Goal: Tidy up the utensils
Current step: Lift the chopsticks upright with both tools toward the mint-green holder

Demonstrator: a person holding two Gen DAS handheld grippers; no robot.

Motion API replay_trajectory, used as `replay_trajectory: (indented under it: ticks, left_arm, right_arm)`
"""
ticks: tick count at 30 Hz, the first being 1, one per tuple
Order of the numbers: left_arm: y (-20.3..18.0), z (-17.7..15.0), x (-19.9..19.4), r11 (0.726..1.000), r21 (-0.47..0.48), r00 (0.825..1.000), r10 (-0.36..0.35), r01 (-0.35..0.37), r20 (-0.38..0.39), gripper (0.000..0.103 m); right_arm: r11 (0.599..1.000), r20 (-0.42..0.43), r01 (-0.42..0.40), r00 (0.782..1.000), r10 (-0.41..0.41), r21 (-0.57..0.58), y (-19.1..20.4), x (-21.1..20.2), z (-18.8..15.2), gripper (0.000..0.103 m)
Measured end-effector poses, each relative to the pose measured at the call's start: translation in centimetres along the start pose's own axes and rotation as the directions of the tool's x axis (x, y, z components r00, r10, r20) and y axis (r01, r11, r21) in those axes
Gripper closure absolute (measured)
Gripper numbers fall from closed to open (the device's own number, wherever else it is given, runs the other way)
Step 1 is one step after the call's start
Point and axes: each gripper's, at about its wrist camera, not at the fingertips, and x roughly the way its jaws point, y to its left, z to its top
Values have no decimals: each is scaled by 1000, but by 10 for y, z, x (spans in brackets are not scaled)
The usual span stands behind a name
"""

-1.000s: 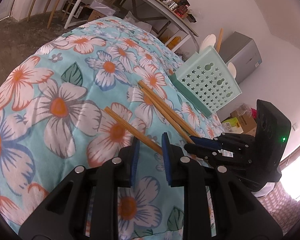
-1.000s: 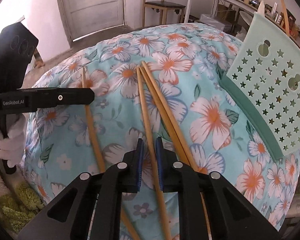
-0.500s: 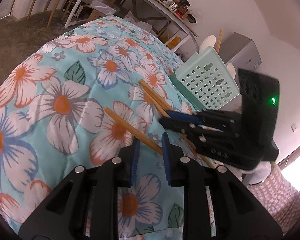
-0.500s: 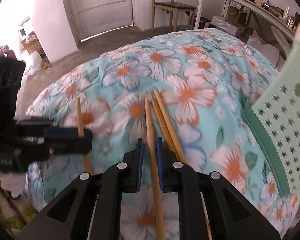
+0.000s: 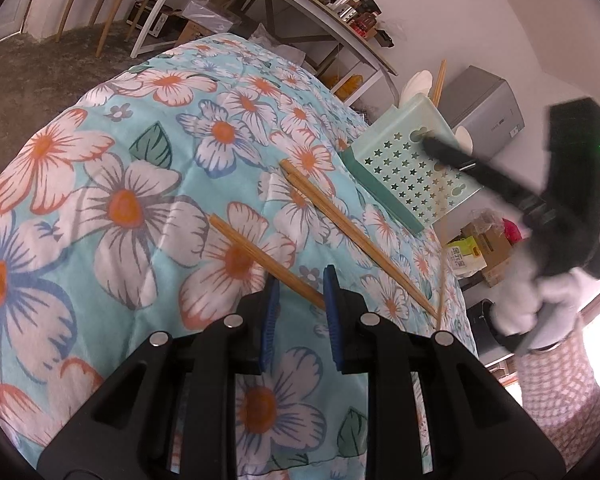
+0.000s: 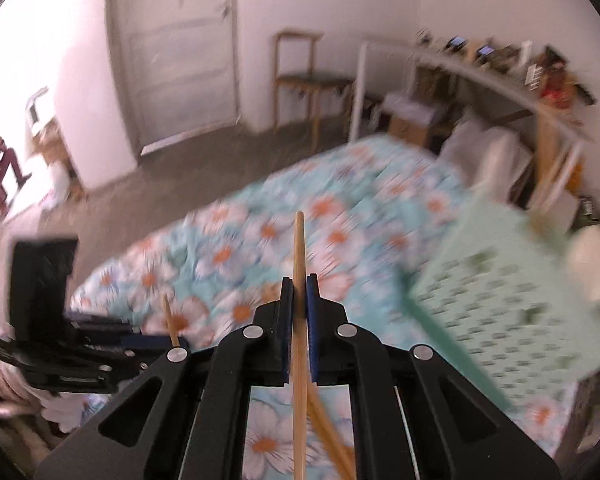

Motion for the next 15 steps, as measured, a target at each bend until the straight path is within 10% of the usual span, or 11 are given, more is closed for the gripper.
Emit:
replay_trajectory:
  ticks: [15]
  left_arm:
    - [-37, 23, -35, 994, 111, 990, -2, -13, 138, 88]
  right_arm:
    - [960, 262, 92, 951, -163, 263, -32, -123, -45, 96]
